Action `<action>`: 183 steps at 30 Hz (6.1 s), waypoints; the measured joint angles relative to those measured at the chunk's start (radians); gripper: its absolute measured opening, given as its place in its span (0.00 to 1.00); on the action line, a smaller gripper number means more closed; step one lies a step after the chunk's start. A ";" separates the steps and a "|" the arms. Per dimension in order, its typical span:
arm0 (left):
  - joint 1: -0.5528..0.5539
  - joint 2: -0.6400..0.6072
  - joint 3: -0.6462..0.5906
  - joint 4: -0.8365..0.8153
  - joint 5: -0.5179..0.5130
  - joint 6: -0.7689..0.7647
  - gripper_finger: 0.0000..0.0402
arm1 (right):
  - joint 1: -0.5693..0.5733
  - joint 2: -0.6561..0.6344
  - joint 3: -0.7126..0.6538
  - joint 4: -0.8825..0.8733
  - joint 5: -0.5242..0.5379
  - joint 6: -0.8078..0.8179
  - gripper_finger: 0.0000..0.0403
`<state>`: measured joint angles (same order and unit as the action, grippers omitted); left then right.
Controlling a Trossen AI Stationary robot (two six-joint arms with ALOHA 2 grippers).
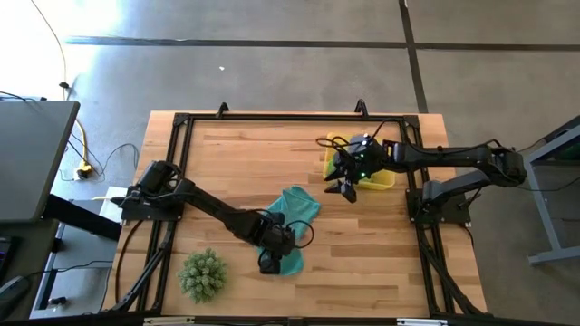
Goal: Roll microfiber towels into tight, uniform cylinder then place into a basket
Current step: Roll the blue towel
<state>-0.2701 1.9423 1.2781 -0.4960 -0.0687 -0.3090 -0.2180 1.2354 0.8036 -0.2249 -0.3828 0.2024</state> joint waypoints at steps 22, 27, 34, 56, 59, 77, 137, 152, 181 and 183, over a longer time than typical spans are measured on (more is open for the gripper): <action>0.031 -0.005 -0.024 -0.085 -0.121 0.171 0.44 | 0.059 0.055 0.001 0.096 0.101 -0.064 0.53; 0.068 -0.008 -0.085 -0.114 -0.119 0.155 0.43 | 0.118 0.162 0.001 0.098 0.229 0.004 0.53; 0.103 -0.013 -0.133 -0.096 -0.144 0.216 0.41 | 0.127 0.320 0.001 0.207 0.269 -0.026 0.53; 0.202 -0.005 -0.140 -0.065 -0.342 0.661 0.34 | 0.127 0.525 0.000 0.401 0.668 -0.616 0.53; 0.185 -0.004 -0.140 -0.063 -0.362 0.664 0.32 | 0.125 0.525 0.000 0.405 0.703 -0.715 0.53; 0.023 -0.133 -0.139 -0.126 -0.545 0.400 0.28 | 0.045 0.608 0.229 0.119 0.534 -0.760 0.53; -0.122 -0.183 -0.138 0.066 -0.172 0.164 0.44 | 0.181 0.629 0.458 -0.385 0.459 -0.333 0.00; -0.029 -0.043 -0.137 0.126 -0.083 0.233 0.44 | 0.188 0.629 0.458 -0.365 0.458 -0.243 0.00; -0.094 -0.207 -0.140 0.038 -0.306 -0.034 0.01 | 0.284 0.620 0.457 -0.484 0.730 -0.359 0.00; -0.101 -0.243 -0.138 0.039 -0.315 -0.077 0.01 | 0.304 0.620 0.457 -0.486 0.779 -0.394 0.00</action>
<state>-0.3709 1.6991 1.1396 -0.4572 -0.3841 -0.3864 0.0859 1.8557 1.2610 -0.7108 0.3966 -0.1921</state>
